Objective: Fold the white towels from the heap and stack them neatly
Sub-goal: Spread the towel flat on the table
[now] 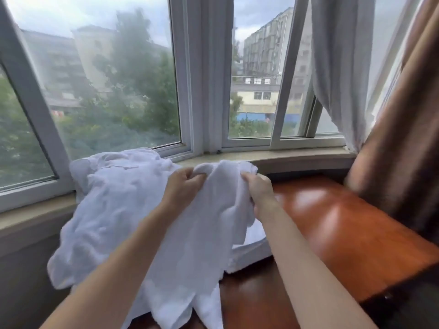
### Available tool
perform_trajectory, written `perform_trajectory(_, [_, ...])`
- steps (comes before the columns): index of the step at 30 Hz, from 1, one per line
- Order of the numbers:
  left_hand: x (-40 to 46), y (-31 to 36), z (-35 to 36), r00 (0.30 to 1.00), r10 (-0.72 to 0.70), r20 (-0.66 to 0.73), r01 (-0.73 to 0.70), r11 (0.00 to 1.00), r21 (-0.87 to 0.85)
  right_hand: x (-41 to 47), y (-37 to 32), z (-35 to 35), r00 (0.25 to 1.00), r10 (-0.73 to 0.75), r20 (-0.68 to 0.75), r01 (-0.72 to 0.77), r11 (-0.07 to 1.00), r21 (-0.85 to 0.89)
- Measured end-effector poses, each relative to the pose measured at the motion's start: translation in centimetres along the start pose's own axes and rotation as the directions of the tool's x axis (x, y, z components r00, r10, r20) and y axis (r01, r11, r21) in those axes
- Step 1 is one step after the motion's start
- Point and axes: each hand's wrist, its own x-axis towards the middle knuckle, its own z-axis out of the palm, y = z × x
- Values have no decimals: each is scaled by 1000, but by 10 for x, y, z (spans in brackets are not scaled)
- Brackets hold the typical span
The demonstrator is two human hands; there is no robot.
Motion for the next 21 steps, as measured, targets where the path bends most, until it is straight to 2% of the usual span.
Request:
perform_trajectory(6, [19,62,139,995,-70,73,73,996,-41,55,-27,-128,996,68,-54,-70,997,-30])
perform_trajectory(10, [34,87,216,993,-109,53,113,991,-74,96,-46,-197,995,82,-53,-87,992,-87])
perform_trajectory(15, [54,97,289,985,-166,46,170,983,-72,148,-55,-252,993,93,-78,-102,987,-123])
perform_trajectory(21, [99,99,375,969,-192,154,214,966,-148,203,-56,-306,987,78,-143,-101,981,-166])
